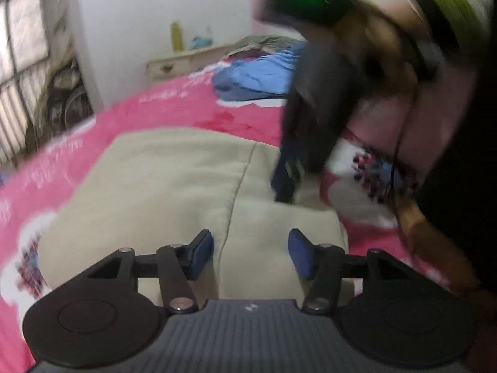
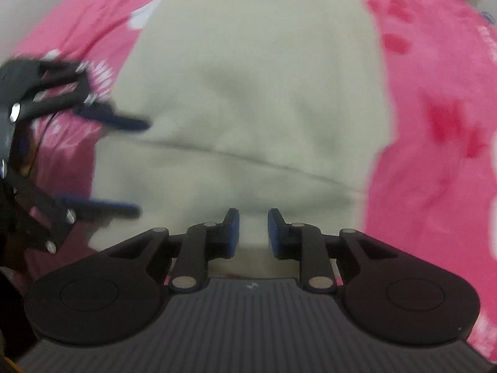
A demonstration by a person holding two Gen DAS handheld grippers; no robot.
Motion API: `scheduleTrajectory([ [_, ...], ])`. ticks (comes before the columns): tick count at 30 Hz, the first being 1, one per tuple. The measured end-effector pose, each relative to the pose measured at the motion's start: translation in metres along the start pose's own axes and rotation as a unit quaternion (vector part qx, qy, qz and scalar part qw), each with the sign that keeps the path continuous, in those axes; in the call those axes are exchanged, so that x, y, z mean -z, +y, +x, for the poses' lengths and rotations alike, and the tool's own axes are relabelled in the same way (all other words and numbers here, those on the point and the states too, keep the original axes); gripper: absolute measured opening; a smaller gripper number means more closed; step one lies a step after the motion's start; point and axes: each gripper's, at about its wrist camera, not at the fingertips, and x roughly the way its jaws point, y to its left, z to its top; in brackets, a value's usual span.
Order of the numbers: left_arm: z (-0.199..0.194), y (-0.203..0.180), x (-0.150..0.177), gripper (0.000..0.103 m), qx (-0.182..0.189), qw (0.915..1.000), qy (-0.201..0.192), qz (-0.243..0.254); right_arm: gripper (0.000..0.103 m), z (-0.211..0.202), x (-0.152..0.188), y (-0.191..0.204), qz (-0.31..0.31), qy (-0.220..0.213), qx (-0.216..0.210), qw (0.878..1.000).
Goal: Fold clothes
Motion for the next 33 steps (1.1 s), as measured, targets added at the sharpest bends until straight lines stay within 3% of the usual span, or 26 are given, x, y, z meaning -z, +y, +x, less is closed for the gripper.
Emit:
scheduleTrajectory([
  [2,-0.002,0.008,0.000,0.055,0.012,0.9996,0.003,-0.024,0.020,-0.025,-0.007,-0.001,-0.004,-0.028,0.001,1.000],
  [5,-0.002,0.009,0.004,0.055,0.014,0.9995,0.000,-0.027,0.024,-0.035,-0.014,0.004,-0.010,-0.055,-0.034,0.998],
  [8,0.000,0.004,0.005,0.056,0.008,0.9997,0.003,-0.023,0.031,0.016,-0.006,0.019,-0.022,-0.025,-0.023,0.999],
  [11,-0.007,0.008,0.002,0.055,0.008,0.9991,-0.003,-0.041,0.030,0.010,-0.015,0.026,-0.053,-0.013,-0.011,0.998],
  [14,-0.034,0.017,-0.004,0.053,0.000,0.9985,-0.038,-0.039,0.031,-0.026,-0.039,0.021,-0.048,-0.061,-0.034,0.996],
  [17,-0.048,0.037,-0.009,0.054,-0.020,0.9962,-0.068,-0.051,0.031,-0.034,-0.067,0.019,-0.057,-0.097,0.002,0.994],
  [19,-0.031,0.053,-0.003,0.054,-0.048,0.9955,-0.046,-0.068,0.031,-0.012,-0.079,0.014,-0.052,-0.105,0.026,0.993],
  [23,0.014,0.079,0.019,0.056,-0.097,0.9898,0.010,-0.103,0.031,0.052,-0.087,-0.002,-0.012,-0.053,0.013,0.998],
  [25,0.007,0.073,0.017,0.055,-0.103,0.9897,-0.003,-0.100,0.031,0.040,-0.098,0.005,-0.039,-0.046,0.020,0.998],
  [30,-0.008,0.090,-0.001,0.054,-0.107,0.9865,-0.032,-0.120,0.032,0.009,-0.140,-0.023,0.008,-0.116,0.044,0.992],
  [33,0.011,0.117,-0.004,0.054,-0.133,0.9783,-0.012,-0.158,0.032,0.053,-0.158,-0.039,0.027,-0.104,0.057,0.993],
])
